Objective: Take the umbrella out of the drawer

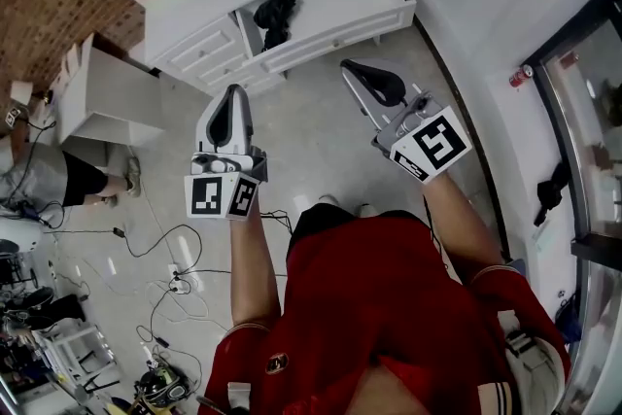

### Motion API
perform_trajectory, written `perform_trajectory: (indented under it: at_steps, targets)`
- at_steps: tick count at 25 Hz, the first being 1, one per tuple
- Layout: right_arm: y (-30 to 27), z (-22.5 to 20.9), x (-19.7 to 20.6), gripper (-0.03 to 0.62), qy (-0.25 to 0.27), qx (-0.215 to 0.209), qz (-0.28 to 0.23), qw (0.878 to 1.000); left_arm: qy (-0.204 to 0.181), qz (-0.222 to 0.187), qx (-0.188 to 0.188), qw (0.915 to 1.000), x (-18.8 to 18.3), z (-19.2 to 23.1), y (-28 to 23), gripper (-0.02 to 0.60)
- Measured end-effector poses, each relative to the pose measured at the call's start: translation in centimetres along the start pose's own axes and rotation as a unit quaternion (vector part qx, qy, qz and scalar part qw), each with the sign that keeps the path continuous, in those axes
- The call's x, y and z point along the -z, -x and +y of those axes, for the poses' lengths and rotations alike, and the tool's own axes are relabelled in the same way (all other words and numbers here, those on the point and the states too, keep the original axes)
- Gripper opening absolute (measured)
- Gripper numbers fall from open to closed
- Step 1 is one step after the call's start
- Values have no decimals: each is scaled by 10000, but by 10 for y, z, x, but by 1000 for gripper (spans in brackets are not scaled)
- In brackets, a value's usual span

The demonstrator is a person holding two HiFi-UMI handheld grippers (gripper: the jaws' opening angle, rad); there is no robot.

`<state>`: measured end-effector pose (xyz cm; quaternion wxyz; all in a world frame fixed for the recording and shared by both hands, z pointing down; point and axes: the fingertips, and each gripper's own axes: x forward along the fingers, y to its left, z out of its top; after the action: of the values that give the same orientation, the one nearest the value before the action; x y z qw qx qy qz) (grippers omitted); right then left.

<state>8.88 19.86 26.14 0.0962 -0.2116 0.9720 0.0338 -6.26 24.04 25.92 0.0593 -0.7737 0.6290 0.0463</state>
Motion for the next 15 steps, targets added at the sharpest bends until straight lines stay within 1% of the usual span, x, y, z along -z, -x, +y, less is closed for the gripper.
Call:
perform_trajectory:
  at_steps: [5,8,11,15]
  targets:
    - [-11,-26,11,12,20,76,87,9999,-15,178,16,9998,22,16,-30,0]
    - [-25,-40,21,12,72,116,182,9997,41,235,13,9997,41,31,-48,0]
    - [-46,-58,32,12,149,146,278,9994,87,288,44,9995,60,49,-73,1]
    - [-85,-94,47,12,220,255,384,9987,118,385,123,9991,86,80,-113,2]
